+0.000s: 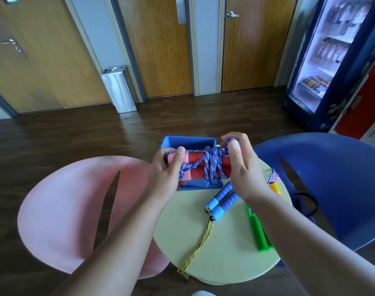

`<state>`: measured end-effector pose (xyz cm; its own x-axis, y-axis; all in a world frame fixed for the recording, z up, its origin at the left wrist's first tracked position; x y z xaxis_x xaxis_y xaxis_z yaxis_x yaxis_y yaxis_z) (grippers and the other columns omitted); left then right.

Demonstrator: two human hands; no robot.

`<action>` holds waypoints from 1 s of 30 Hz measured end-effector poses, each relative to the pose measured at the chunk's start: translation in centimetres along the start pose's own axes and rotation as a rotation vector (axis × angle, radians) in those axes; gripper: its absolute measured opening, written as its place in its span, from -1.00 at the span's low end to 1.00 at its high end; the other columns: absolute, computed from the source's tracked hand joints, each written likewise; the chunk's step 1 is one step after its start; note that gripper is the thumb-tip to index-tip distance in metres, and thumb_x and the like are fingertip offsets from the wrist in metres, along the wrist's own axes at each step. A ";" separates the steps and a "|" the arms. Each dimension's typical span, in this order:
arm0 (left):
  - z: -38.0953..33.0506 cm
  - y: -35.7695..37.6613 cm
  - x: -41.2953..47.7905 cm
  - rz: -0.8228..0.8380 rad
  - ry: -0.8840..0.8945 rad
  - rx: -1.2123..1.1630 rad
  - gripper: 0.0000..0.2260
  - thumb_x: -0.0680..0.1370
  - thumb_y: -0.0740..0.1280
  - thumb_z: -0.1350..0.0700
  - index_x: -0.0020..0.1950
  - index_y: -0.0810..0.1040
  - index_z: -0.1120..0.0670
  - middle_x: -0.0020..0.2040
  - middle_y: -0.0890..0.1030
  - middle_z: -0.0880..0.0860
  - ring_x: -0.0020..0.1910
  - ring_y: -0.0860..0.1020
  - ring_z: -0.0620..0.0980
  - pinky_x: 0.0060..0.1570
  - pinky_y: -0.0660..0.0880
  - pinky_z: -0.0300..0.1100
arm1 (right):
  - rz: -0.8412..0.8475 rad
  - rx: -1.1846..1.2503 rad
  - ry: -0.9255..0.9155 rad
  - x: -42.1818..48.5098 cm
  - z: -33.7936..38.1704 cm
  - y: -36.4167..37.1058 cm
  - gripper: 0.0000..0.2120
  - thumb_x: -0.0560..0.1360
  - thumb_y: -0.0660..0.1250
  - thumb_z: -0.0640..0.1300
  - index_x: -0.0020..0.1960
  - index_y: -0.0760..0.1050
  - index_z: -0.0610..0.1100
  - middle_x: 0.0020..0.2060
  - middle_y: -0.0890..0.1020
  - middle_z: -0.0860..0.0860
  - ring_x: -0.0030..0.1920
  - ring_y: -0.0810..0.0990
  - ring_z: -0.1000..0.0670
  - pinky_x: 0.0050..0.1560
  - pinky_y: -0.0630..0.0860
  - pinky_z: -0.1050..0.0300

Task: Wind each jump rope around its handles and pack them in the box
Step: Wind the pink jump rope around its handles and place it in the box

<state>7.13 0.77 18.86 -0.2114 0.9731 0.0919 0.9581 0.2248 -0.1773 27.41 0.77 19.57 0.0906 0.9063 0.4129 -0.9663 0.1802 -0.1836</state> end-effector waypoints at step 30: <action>1.6 -1.3 -0.9 -0.093 0.031 0.080 -0.71 0.74 0.15 0.04 -0.09 0.58 -0.01 -0.23 0.62 0.03 -0.34 0.51 0.09 -0.42 0.37 -0.12 | 0.210 -0.548 -0.364 -0.8 1.8 5.8 -0.83 0.38 0.47 0.11 -0.06 0.68 0.10 -0.02 0.58 0.14 0.01 0.45 -0.07 0.08 0.38 -0.14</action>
<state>5.79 -0.29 17.42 -0.2909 0.9462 0.1417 0.9161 0.3182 -0.2438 21.34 0.43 19.76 -0.2641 0.7744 0.5749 -0.6850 0.2691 -0.6771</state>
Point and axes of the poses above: each hand's wrist, its own x-axis towards the middle knuckle, its own y-axis out of the palm, z = x × y, the point moved 4 cm from there along x, towards the middle knuckle
